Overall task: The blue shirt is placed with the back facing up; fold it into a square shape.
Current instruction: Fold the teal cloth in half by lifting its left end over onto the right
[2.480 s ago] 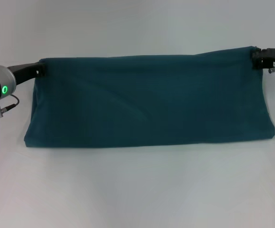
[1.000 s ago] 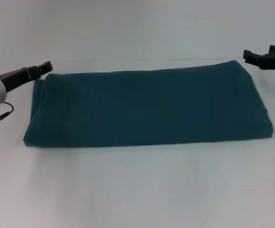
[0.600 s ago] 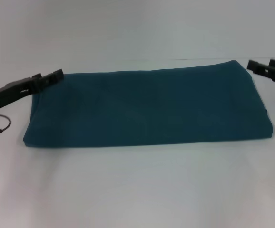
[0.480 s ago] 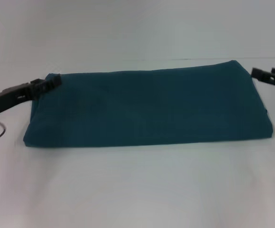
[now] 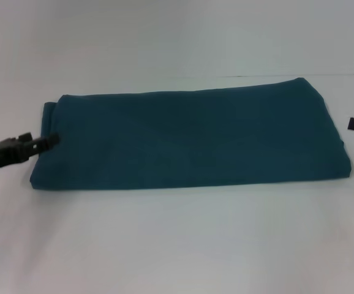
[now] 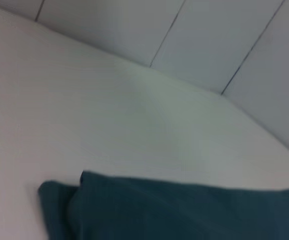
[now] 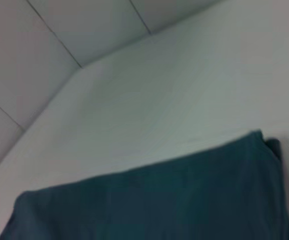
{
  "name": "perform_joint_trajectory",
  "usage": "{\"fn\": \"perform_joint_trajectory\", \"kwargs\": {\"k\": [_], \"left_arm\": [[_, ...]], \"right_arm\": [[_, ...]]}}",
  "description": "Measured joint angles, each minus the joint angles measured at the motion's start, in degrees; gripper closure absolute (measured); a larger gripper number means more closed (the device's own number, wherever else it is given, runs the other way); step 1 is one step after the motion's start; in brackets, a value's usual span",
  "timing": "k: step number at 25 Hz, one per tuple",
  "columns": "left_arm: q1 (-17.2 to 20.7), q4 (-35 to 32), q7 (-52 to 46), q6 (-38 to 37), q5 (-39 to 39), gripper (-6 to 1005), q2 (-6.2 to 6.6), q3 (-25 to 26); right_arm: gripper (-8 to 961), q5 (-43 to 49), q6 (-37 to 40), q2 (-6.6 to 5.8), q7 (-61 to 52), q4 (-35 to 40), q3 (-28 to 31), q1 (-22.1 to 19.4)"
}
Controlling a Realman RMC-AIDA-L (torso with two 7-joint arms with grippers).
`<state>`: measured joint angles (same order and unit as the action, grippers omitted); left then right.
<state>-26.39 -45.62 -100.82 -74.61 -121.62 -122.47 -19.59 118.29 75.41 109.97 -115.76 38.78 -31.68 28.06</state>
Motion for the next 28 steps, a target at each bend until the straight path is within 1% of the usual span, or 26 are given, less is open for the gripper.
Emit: {"fn": "perform_joint_trajectory", "kwargs": {"k": [2, 7, 12, 17, 22, 28], "left_arm": [[0.03, -0.44, -0.15, -0.08, -1.79, 166, -0.01, 0.00], [0.06, -0.67, -0.08, 0.43, -4.51, 168, -0.04, -0.02], [0.33, -0.69, -0.17, 2.72, -7.86, 171, -0.05, 0.11], [0.59, -0.36, -0.17, 4.01, -8.93, 173, -0.20, -0.02], [0.62, -0.14, -0.15, 3.71, -9.08, 175, -0.25, -0.15], [0.44, 0.65, -0.15, 4.10, -9.74, 178, -0.39, -2.20]], "right_arm": [[43, 1.22, 0.32, -0.22, -1.32, 0.51, -0.02, 0.24], [44, 1.55, 1.12, -0.17, -2.46, 1.29, 0.27, 0.43], [45, 1.54, 1.05, -0.22, -2.99, 1.33, 0.49, 0.55], [44, 1.55, 0.81, -0.19, -3.15, 1.36, 0.48, 0.71], [44, 1.47, 0.70, -0.18, -3.17, 1.39, 0.48, 0.71], [44, 1.51, -0.16, 0.09, -3.18, 1.39, 0.44, 0.68]]}}
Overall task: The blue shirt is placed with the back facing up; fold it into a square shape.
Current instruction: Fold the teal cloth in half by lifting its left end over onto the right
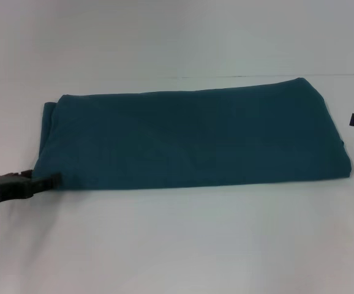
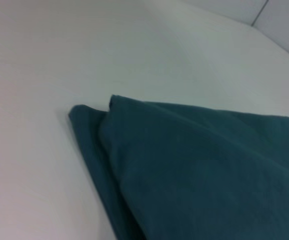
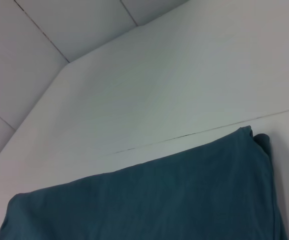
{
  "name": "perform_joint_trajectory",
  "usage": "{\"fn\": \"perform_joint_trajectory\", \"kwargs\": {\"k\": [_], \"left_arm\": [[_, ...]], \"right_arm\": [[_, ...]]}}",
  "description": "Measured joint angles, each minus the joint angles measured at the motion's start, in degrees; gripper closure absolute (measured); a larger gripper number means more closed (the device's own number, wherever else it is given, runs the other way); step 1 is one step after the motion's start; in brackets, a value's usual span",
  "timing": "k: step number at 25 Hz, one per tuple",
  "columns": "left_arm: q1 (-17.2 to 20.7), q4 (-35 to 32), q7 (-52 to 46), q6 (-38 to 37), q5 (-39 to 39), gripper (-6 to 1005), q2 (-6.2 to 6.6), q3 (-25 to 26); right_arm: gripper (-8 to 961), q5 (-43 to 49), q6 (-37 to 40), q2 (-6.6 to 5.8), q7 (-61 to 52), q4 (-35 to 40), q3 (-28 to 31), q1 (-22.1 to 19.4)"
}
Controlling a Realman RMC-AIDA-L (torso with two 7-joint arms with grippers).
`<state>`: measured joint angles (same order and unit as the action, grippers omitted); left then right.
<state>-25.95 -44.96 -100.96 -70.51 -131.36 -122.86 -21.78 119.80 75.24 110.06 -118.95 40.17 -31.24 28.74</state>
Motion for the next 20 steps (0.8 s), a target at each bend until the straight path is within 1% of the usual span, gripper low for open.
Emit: {"fn": "perform_joint_trajectory", "kwargs": {"k": [9, 15, 17, 20], "left_arm": [[-0.18, 0.06, -0.12, 0.18, -0.45, 182, -0.10, -0.79], [-0.29, 0.06, -0.29, 1.77, -0.66, 185, -0.10, -0.81], [-0.31, 0.06, -0.58, 1.95, -0.66, 391, -0.10, -0.80], [-0.32, 0.01, -0.68, 2.02, -0.67, 515, -0.10, -0.82]], "right_arm": [[45, 0.07, -0.20, 0.13, 0.29, 0.00, -0.06, 0.00], [53, 0.09, -0.43, 0.16, 0.37, 0.00, -0.31, -0.01], [69, 0.09, -0.44, 0.16, 0.38, 0.00, -0.35, -0.07], [93, 0.11, -0.46, 0.15, 0.38, -0.01, -0.38, -0.20]]}}
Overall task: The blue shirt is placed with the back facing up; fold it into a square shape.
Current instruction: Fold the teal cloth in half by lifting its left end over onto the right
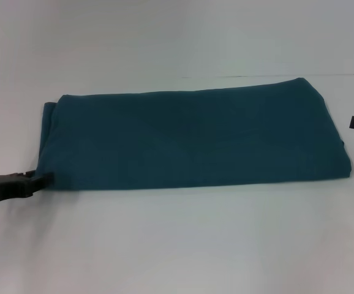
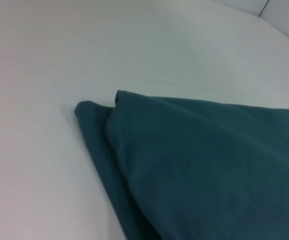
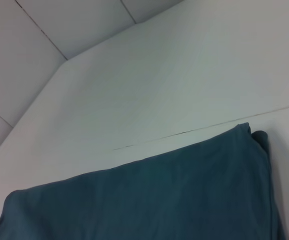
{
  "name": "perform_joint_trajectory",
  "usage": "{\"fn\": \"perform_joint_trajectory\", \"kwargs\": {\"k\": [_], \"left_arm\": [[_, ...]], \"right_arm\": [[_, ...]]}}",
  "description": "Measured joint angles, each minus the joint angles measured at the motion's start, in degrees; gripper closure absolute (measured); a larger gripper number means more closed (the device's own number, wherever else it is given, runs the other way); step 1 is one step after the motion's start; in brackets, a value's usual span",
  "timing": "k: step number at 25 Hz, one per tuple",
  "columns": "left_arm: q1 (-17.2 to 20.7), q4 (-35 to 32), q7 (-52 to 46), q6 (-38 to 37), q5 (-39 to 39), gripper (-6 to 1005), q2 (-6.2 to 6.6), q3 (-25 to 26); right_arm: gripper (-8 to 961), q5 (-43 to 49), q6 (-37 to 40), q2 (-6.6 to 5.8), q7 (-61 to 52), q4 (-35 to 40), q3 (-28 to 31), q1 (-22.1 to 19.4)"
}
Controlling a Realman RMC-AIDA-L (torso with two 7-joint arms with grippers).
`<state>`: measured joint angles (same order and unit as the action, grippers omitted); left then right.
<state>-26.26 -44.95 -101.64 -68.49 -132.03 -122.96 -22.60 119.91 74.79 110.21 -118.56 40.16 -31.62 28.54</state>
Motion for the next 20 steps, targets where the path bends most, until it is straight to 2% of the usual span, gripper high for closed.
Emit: {"fn": "perform_joint_trajectory", "kwargs": {"k": [8, 12, 20], "left_arm": [[-0.06, -0.28, -0.13, -0.03, -0.07, 830, 0.00, -0.08], [-0.11, -0.51, -0.25, -0.19, -0.07, 891, 0.00, -0.07], [-0.22, -1.19, -1.10, -0.71, -0.04, 998, 0.00, -0.08]], "right_arm": [[116, 3.45, -0.84, -0.16, -1.11, -0.51, -0.03, 0.30], [126, 6.66, -1.34, 0.11, -2.13, -0.68, -0.10, 1.20], [146, 10.32, -3.51, 1.67, -2.46, -1.49, -0.11, 2.20]]}}
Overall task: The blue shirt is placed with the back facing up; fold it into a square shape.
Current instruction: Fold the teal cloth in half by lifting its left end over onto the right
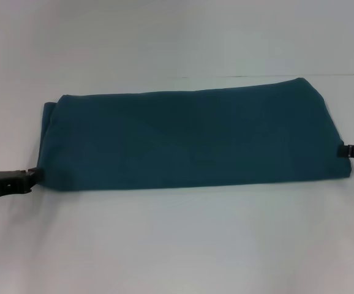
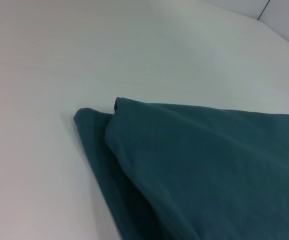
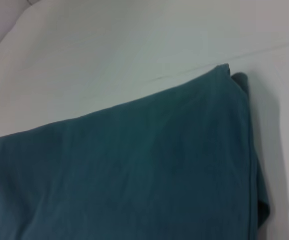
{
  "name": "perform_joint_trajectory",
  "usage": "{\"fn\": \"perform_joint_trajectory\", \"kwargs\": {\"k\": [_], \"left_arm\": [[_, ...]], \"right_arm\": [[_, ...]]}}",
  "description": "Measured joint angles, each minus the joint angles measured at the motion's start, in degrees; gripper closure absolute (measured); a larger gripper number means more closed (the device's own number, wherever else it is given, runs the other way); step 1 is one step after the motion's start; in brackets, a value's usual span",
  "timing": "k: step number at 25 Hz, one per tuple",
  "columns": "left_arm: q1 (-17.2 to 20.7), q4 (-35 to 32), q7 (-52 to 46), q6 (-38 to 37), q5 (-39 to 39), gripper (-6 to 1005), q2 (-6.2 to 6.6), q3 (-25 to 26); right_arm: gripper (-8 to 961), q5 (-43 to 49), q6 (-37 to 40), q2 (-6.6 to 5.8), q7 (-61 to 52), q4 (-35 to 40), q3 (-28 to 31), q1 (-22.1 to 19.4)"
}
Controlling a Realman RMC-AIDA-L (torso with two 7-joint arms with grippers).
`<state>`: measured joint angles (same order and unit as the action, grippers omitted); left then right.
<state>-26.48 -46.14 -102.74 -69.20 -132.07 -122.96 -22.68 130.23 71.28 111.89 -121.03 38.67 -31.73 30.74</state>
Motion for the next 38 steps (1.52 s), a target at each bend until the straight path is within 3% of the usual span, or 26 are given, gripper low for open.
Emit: {"fn": "perform_joint_trajectory", "kwargs": {"k": [15, 29, 38], "left_arm": [[-0.42, -0.16, -0.42, 0.00, -0.05, 997, 0.18, -0.09], [-0.49, -0.08, -0.44, 0.51, -0.03, 997, 0.36, -0.08], [-0.50, -0.19, -0.44, 0.56, -0.03, 998, 0.36, 0.09]], "right_arm": [[183, 0.03, -4.87, 0.20, 2.29, -5.77, -0.26, 0.77], [218, -0.08, -4.91, 0.78, 2.39, -6.14, -0.27, 1.16], [588, -0.07, -4.83, 0.65, 2.45, -6.07, -0.24, 0.68]]}}
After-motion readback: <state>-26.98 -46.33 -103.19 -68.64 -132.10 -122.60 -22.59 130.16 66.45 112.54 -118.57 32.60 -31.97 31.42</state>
